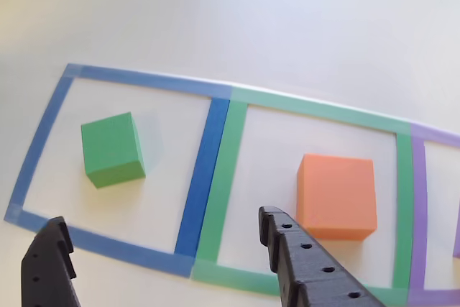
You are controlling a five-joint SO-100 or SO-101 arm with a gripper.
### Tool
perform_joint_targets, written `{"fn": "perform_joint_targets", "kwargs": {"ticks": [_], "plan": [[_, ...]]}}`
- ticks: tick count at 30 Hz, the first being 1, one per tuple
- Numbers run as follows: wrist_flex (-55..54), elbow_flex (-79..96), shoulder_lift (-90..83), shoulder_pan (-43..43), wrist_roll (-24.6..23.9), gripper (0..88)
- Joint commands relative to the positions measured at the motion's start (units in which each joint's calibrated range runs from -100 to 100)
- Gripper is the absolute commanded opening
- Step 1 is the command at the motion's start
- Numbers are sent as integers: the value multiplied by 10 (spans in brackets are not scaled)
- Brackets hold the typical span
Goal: Tower of hanoi
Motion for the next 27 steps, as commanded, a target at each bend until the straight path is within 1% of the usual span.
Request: {"fn": "perform_joint_targets", "kwargs": {"ticks": [1, 6, 14, 20, 27], "plan": [[-174, 54, 37, -17, 4, 342], [-331, 106, 110, -26, 4, 355], [-506, 126, 261, -25, 4, 357], [-594, 91, 388, -14, 4, 356], [-687, 77, 494, -13, 4, 356]]}}
